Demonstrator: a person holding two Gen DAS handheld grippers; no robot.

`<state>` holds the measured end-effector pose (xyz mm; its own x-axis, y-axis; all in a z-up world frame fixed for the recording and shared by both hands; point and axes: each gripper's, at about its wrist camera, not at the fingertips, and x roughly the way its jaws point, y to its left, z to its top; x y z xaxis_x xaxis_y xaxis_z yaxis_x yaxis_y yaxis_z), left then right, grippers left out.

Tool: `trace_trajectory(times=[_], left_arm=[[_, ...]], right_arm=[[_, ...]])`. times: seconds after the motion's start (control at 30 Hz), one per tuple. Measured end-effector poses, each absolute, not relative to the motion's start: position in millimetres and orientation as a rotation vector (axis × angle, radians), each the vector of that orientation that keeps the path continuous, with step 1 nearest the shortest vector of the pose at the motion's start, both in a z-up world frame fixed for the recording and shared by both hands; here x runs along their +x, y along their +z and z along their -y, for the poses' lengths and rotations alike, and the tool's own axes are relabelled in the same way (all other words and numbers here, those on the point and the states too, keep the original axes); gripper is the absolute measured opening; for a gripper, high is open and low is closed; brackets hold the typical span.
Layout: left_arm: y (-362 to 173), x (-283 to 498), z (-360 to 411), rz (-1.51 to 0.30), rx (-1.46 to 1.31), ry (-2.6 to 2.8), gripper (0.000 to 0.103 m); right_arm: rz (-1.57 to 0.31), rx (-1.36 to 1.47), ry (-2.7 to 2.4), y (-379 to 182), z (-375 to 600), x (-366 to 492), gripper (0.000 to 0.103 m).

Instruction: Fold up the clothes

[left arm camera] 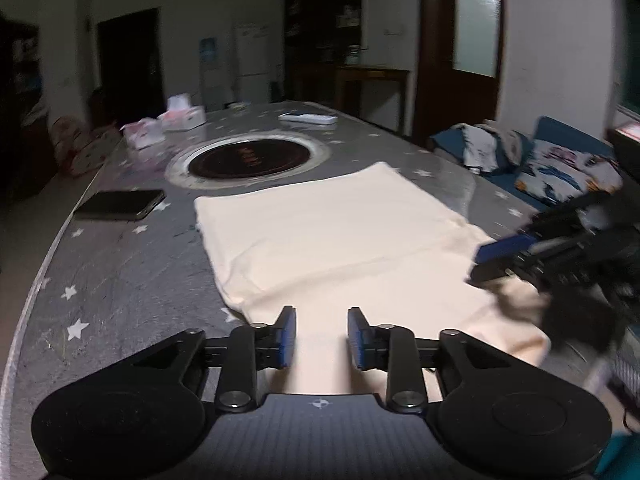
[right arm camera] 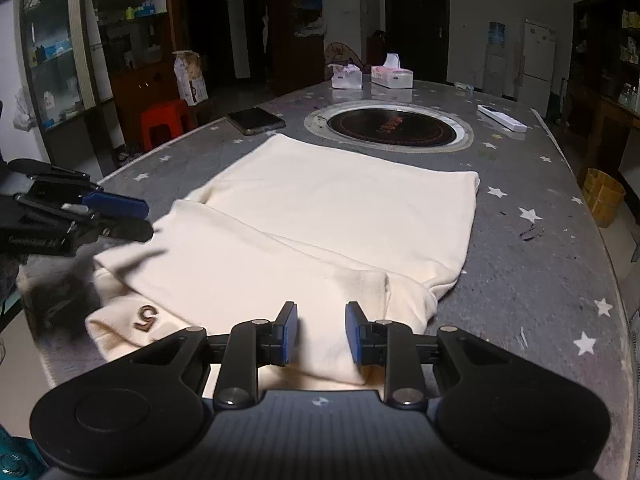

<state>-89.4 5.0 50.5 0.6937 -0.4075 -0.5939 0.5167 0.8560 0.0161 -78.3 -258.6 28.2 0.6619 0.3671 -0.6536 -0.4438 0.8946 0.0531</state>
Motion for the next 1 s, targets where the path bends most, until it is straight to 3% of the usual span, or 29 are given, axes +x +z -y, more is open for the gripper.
trace_trajectory(times=[0.23, 0.3, 0.9, 0.97, 1.0], left_arm=[[48, -125, 4, -0.595, 0.321, -0.643, 0.049], [45, -132, 6, -0.585, 0.36, -0.666, 0.049], [24, -156, 24, -0.486, 0.555, -0.81, 0.049], [19, -156, 28, -0.473, 0.58, -0.803, 0.046], [18, -156, 30, -0.464, 0.587, -0.798, 0.037]], right_arm=[[-0.72, -0.127, 0.466, 26, 261, -89, 0.028], [-0.714, -0.136, 0.478, 30, 261, -94, 0.034], [-0.723, -0.407, 0.588, 36, 258, -148, 0.047], [-0.712, -0.448, 0.598, 33, 255, -152, 0.051], [-0.705, -0.466, 0.602, 32, 253, -154, 0.051]])
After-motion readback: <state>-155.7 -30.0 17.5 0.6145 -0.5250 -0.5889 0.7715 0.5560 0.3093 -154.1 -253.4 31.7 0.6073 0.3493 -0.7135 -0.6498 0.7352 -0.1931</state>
